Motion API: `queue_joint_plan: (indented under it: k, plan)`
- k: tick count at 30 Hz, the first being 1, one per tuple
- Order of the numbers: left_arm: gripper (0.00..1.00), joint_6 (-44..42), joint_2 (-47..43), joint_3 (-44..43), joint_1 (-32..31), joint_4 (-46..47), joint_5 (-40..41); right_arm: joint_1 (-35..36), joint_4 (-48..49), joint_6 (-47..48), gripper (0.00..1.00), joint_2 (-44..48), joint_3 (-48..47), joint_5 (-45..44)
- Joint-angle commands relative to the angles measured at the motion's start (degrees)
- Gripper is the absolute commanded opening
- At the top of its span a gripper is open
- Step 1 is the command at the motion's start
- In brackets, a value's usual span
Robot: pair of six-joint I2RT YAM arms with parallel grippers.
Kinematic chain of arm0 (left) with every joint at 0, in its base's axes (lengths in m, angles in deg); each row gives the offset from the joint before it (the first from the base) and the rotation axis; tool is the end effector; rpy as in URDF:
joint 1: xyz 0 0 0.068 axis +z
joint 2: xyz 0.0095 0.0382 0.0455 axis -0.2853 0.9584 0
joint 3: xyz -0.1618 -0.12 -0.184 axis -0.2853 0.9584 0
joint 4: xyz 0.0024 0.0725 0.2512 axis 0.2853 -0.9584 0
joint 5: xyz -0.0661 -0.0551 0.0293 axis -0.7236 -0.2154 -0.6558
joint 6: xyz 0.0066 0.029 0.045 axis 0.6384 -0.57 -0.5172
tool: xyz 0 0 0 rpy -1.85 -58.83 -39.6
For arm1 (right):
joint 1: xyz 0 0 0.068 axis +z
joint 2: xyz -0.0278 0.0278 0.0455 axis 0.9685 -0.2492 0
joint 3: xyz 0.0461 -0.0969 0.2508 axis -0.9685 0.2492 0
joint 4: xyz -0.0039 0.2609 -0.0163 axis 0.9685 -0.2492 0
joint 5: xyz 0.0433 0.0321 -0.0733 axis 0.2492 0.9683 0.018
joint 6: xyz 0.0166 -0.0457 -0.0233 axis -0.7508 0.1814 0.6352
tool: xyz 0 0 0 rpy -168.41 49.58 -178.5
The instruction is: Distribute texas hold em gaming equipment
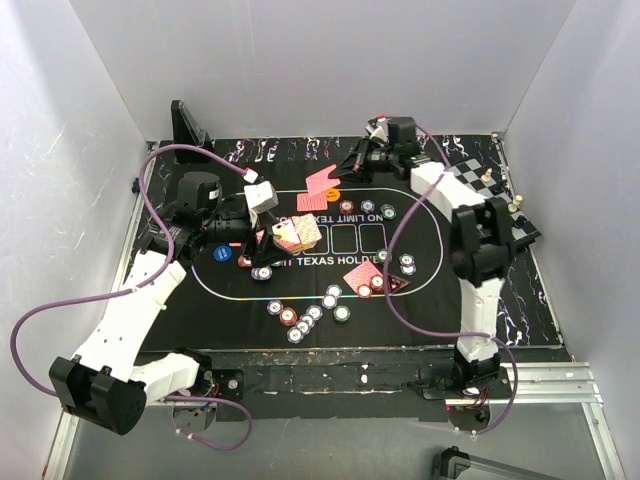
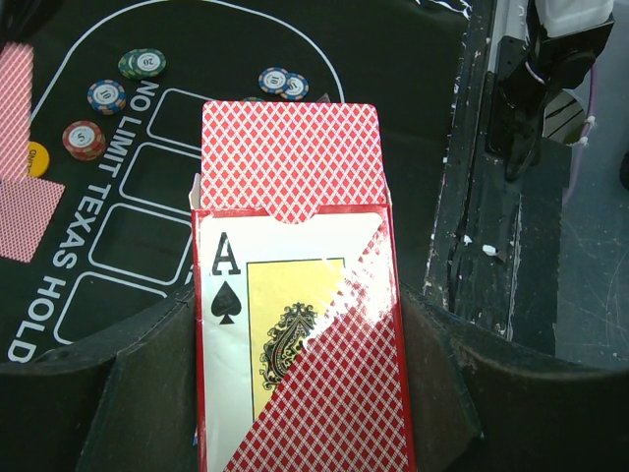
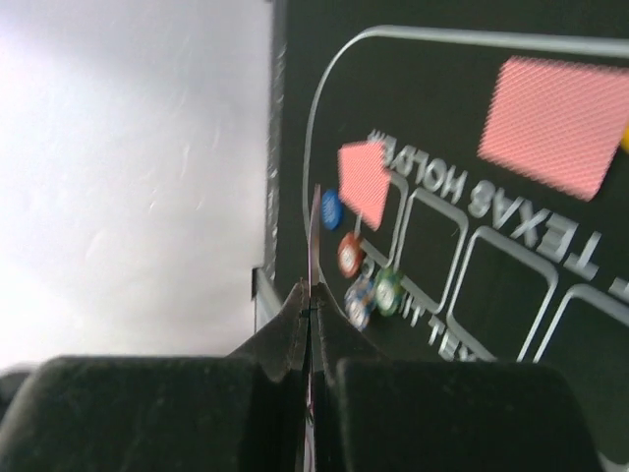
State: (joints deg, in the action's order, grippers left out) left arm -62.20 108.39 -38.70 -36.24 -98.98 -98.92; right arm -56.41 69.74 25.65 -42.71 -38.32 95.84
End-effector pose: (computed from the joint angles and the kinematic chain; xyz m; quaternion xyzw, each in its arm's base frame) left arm 0.2019 -0.1021 0.3582 0.4758 0.6791 -0.3817 0.4083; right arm 0.4358 0.1781 0.2785 0.0253 0.8002 0.5585 0.2172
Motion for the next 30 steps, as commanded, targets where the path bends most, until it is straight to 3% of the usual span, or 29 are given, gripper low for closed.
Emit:
queue_joint_plan:
  k: [1,4,9,21,23,27,30]
  plan:
    - [0.0,0.48,-1.98,-1.72,0.24,1.21,-2.33,3.51,-10.25,6.0,0.01,-11.31,-16.02,-8.52]
    - [0.0,0.57,-1.89,-1.63,0.24,1.39,-2.42,5.27,-14.93,5.67,0.01,-18.7,-24.91,-14.33]
    - [0.0,0.57,-1.89,-1.63,0.32,1.3,-2.42,7.03,-13.89,3.12,0.01,-25.22,-30.46,-18.38]
    - [0.0,0.39,-2.24,-1.54,0.32,1.03,-2.33,7.74,-16.42,0.39,0.01,-29.0,-28.97,-23.57]
    - [0.0,0.31,-2.24,-1.63,0.24,0.77,-2.24,7.74,-20.19,0.47,0.13,-30.14,-32.13,-23.13]
    - [0.0,0.3,-1.98,-1.72,0.32,0.68,-2.59,8.09,-22.85,1.97,0.53,-28.4,-32.06,-25.23]
    - [0.0,0.39,-1.98,-1.81,0.24,0.68,-2.33,8.09,-25.04,3.37,0.76,-26.73,-31.79,-26.03]
